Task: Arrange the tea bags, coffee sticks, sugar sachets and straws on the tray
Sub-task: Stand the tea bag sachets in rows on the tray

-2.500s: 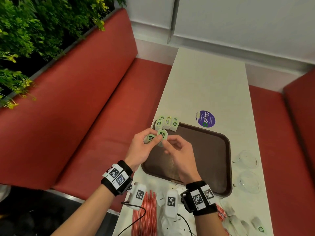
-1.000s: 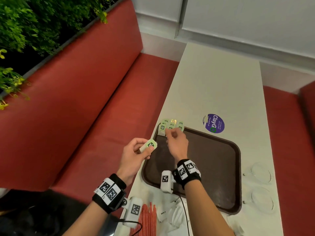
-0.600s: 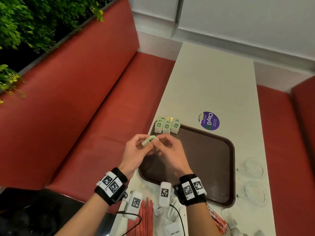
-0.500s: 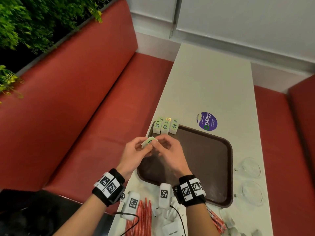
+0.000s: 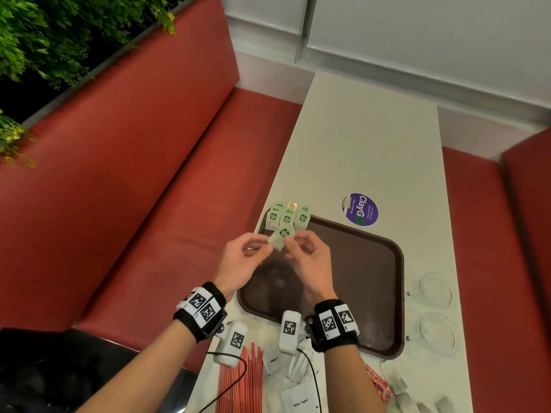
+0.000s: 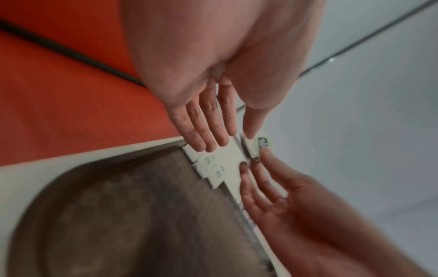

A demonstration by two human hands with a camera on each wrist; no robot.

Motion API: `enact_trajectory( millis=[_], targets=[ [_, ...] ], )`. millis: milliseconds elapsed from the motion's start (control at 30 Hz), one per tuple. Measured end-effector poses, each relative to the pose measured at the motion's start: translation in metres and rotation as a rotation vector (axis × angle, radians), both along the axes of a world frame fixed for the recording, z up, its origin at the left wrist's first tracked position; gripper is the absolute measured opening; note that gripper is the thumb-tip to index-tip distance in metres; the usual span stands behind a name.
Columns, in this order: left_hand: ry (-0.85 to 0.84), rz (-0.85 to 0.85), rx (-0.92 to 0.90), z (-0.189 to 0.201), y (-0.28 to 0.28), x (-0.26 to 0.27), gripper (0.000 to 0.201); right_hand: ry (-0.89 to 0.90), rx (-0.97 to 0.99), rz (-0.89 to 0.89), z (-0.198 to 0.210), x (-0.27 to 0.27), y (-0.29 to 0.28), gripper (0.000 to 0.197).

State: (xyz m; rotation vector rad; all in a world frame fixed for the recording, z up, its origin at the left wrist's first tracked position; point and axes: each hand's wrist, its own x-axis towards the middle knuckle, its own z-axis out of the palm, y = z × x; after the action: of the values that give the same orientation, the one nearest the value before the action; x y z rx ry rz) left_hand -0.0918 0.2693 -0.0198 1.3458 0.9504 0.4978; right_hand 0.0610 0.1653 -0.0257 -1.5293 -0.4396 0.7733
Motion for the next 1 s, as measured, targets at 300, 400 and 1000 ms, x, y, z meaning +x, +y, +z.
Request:
enact_trajectory(
  millis=[300,400,1000],
  targets=[
    [0.505,-0.064,0.372,-0.062,0.026,-0.006,0.033,-0.286,-0.401,-0.100,-0.049,0.076,0.017,0.005],
    [0.517,-0.126,0.374,-0.069,0.026,-0.003,0.036,-0.321,-0.477,-0.013,-0.065,0.087,0.030,0.003],
    [0.515,-0.121,0.398,-0.071,0.025,-0.001,0.043,-0.466,-0.542,-0.030,-0.071,0.080,0.048,0.035]
  ],
)
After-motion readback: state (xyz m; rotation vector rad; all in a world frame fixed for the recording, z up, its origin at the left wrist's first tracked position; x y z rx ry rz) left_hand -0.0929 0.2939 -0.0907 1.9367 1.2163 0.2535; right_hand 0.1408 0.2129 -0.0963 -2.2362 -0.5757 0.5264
